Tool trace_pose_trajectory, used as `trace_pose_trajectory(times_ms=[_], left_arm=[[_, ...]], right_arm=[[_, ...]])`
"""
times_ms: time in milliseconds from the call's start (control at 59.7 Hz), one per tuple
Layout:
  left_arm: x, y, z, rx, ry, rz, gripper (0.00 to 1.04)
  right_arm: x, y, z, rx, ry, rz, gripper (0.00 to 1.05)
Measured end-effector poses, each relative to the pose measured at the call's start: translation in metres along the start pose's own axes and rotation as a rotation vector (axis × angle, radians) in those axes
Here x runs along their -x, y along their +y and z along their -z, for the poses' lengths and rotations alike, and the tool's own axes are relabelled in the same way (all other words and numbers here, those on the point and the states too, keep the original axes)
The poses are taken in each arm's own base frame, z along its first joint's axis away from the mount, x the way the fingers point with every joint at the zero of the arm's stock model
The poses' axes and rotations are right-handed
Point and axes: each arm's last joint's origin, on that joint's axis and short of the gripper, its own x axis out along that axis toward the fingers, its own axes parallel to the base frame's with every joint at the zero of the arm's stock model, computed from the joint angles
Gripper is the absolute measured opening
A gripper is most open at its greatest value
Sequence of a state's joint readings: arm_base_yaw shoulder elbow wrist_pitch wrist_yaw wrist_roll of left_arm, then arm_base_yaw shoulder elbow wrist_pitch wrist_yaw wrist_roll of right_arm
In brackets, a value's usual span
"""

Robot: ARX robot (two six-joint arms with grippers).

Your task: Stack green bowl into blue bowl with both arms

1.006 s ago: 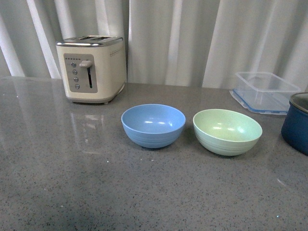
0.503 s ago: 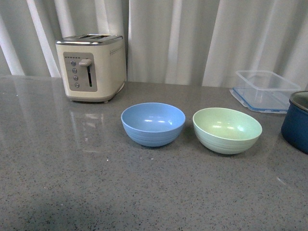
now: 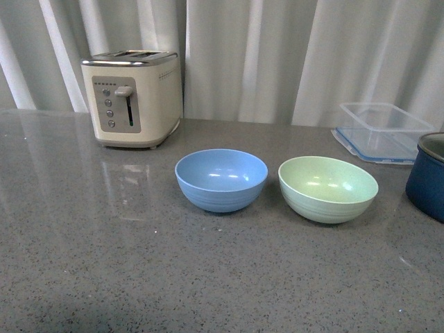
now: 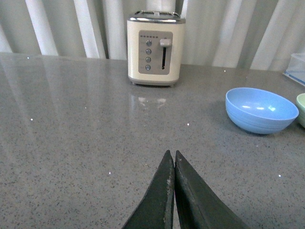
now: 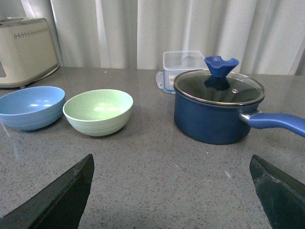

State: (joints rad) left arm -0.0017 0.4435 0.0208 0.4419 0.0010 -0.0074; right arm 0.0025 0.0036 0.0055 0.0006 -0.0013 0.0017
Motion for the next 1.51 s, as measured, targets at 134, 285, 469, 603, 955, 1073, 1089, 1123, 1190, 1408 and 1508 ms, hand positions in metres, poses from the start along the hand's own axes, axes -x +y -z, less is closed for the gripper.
trace_pose_trajectory(times_ms=[134,285,469,603,955,1073,1089,1123,1190,1408,1508], left_arm=[[0.006,0.0,-0.001,0.0,-0.001,-0.001,0.04],[0.01,0.0,-0.002,0.0,-0.008,-0.001,0.04],[0.015,0.0,-0.001,0.0,-0.007,-0.001,0.04],[0.017,0.0,-0.001,0.0,-0.005,-0.001,0.04],[0.03,0.0,0.002,0.0,0.0,-0.002,0.04],[0.03,0.0,0.002,0.0,0.001,-0.001,0.18],[0.03,0.0,0.002,0.0,0.001,-0.001,0.21],[0.03,0.0,0.002,0.0,0.001,-0.001,0.26],[0.03,0.0,0.002,0.0,0.001,-0.001,0.39],[0.03,0.0,0.002,0.0,0.001,-0.001,0.76],[0.03,0.0,0.002,0.0,0.001,-0.001,0.98]], right_arm=[[0.0,0.0,0.0,0.0,0.0,0.0,0.95],[0.0,0.0,0.0,0.0,0.0,0.0,0.95],[0.0,0.0,0.0,0.0,0.0,0.0,0.95],[0.0,0.0,0.0,0.0,0.0,0.0,0.95],[0.0,0.0,0.0,0.0,0.0,0.0,0.95],[0.0,0.0,0.0,0.0,0.0,0.0,0.95],[0.0,0.0,0.0,0.0,0.0,0.0,0.95],[0.0,0.0,0.0,0.0,0.0,0.0,0.95],[0.0,0.0,0.001,0.013,0.027,-0.012,0.95],[-0.012,0.005,-0.042,0.06,0.197,-0.144,0.95],[-0.031,0.013,-0.082,-0.014,0.236,-0.245,0.95]])
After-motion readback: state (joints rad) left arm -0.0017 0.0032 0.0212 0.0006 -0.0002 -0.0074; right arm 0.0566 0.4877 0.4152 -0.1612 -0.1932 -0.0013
